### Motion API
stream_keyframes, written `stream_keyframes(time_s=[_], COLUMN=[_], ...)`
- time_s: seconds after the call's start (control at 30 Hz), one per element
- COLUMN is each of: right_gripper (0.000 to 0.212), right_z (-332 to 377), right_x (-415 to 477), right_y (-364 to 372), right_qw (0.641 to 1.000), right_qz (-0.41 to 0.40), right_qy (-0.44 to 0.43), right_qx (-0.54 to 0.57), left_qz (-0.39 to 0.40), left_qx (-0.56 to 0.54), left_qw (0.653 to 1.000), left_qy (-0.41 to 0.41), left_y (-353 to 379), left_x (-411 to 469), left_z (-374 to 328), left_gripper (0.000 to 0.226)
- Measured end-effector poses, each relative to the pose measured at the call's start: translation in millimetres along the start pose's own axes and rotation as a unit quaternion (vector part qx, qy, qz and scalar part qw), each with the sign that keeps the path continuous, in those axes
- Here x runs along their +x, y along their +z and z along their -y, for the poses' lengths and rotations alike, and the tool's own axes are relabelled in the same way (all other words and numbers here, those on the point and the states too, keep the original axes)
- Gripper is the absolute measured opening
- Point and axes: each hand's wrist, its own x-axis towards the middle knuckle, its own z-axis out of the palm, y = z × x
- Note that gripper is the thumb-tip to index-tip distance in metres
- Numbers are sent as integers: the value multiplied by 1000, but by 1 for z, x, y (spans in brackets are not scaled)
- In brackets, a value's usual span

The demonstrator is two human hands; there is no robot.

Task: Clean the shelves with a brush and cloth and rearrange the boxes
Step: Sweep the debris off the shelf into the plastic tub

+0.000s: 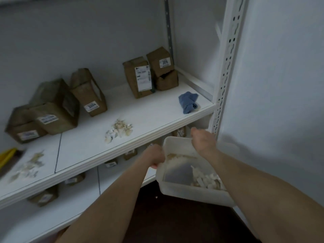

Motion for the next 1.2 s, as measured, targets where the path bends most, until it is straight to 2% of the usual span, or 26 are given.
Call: stream_keyframes(time_s=[0.13,0.3,0.53,0.6,0.7,0.8,0.9,1.07,1.2], right_gripper=[21,31,27,29,28,15,7,14,37], right_z=[30,70,132,146,162,181,196,221,234], right_x=[-2,-5,-17,-24,-33,-42,-52,-65,-76], right_y=[-9,-14,-26,-24,-22,-18,-14,-5,4], right_qw=[997,991,982,981,983,984,982,981,987], right_qz=[-14,-10,39,45,50,63,66,73,50], right_qy=[-69,-122,-160,-167,-168,-169,-171,-167,-146], right_qx=[-42,-62,-90,-89,-61,-2,33,73,52], left_qz=[1,-41,-91,-98,-97,-94,-128,-195,-165], left_qx=[-29,-52,-76,-88,-108,-131,-182,-137,-152], left_qw=[999,997,991,988,985,979,966,959,949], left_qy=[-21,-35,-63,-75,-95,-125,-133,-154,-220], left_y=[-19,-38,-59,-63,-66,-66,-64,-59,-52], left_x=[-25,-52,-91,-101,-113,-124,-128,-132,-129], left_z=[27,63,114,128,143,161,178,198,216], left_gripper=[17,8,12,19,25,23,27,28,23])
